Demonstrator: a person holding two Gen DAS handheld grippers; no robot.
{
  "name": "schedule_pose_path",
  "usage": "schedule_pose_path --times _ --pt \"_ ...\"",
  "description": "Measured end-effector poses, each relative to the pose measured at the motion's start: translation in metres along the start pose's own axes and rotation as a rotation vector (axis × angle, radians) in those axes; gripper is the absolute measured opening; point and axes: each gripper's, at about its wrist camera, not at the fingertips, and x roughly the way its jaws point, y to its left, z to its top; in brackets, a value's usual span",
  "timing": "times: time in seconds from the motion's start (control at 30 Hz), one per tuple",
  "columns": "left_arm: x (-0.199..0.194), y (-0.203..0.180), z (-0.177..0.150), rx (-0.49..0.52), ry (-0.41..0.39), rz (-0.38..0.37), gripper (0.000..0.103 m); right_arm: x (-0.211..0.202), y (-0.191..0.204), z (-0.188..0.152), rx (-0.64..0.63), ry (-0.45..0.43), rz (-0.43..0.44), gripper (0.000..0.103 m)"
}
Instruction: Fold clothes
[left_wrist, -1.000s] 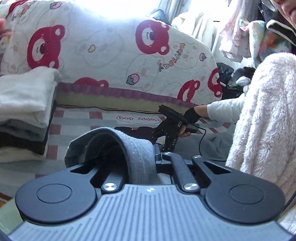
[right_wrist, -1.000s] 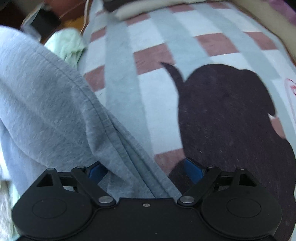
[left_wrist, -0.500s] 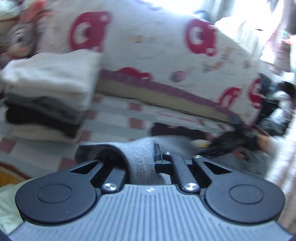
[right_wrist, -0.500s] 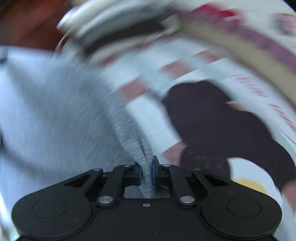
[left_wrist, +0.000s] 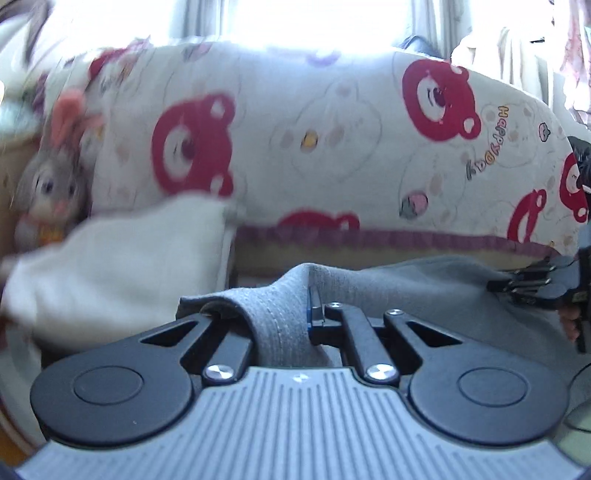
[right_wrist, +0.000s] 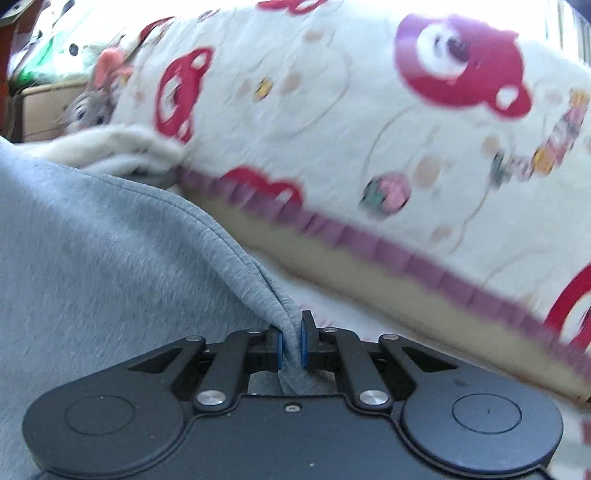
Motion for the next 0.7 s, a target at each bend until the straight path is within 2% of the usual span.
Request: schedule_pose_path --times 0.07,0.17,0.2,0.27,0.33,0.37,0.4,0.43,0.5,0.63,0.7 --pt "0.034 0.004 0.009 0.014 -0.003 0.004 0.004 0.024 -0.01 0.01 -0.014 0.009 -0.037 0.009" --pt "0.11 0.006 0.012 0.067 0.052 0.065 0.006 0.069 -0.024 0.019 -0.04 0.043 -0.086 0.01" --pt "0.135 0.006 0.013 0.085 0.071 0.087 0.01 0.084 -0.028 0.023 -0.048 0.054 -0.102 0.012" --pt "0.187 0.004 0.004 0.085 0.173 0.141 0.016 0.124 -0.038 0.02 -0.021 0.136 -0.094 0.03" --pt "0.227 0.0 -0.006 0.083 0.25 0.175 0.024 0.155 -0.045 0.013 0.039 0.219 -0.1 0.032" --pt "0.241 -0.003 -0.012 0.082 0.271 0.18 0.027 0.158 -0.045 0.01 0.07 0.227 -0.107 0.036" --pt "0.249 -0.004 -0.018 0.081 0.271 0.182 0.034 0.156 -0.043 0.008 0.099 0.221 -0.098 0.037" --pt "0.252 -0.004 -0.022 0.078 0.266 0.201 0.047 0.152 -0.04 0.005 0.123 0.215 -0.076 0.042" --pt "0.256 -0.002 -0.029 0.069 0.258 0.226 0.054 0.137 -0.029 -0.003 0.146 0.207 0.016 0.051" --pt "0.264 0.007 -0.037 0.06 0.269 0.241 0.054 0.111 -0.003 -0.022 0.119 0.225 0.238 0.053" --pt "0.259 0.008 -0.034 0.028 0.267 0.229 0.054 0.095 0.012 -0.032 0.13 0.228 0.318 0.053"
